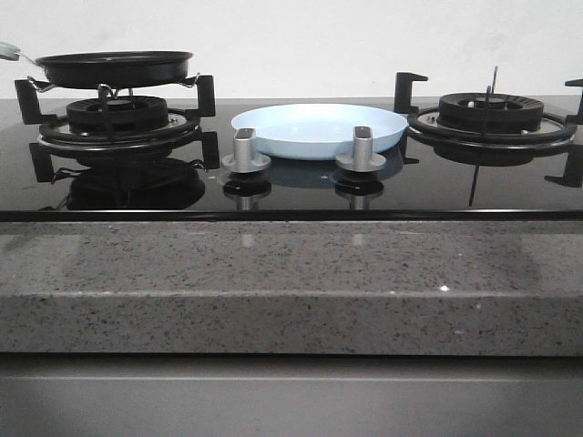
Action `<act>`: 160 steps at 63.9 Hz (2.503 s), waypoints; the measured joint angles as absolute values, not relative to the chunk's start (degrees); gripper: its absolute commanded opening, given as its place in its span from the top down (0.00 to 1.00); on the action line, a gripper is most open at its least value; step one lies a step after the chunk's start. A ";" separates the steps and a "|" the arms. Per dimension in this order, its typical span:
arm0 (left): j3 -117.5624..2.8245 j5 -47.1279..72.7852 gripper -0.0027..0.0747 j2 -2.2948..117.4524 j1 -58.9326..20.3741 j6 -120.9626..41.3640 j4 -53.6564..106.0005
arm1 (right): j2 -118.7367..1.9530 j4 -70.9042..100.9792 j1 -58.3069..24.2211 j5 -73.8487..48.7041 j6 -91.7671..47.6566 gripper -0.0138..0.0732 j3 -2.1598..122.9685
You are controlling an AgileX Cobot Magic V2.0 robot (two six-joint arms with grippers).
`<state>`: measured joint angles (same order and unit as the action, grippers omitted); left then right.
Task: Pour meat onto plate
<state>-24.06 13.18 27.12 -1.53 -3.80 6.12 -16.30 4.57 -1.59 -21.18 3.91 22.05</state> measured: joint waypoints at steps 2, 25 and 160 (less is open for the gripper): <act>-25.11 12.69 0.99 29.14 -1.53 -3.80 6.12 | -18.22 4.52 -1.59 -21.18 3.91 0.91 23.39; -27.74 11.21 0.67 35.15 -1.53 -3.80 6.12 | -25.46 4.31 -1.59 -17.78 3.91 0.58 27.22; -27.77 11.10 0.14 35.15 -1.53 -3.80 6.12 | -125.33 12.49 -12.18 -71.13 -5.10 0.29 125.61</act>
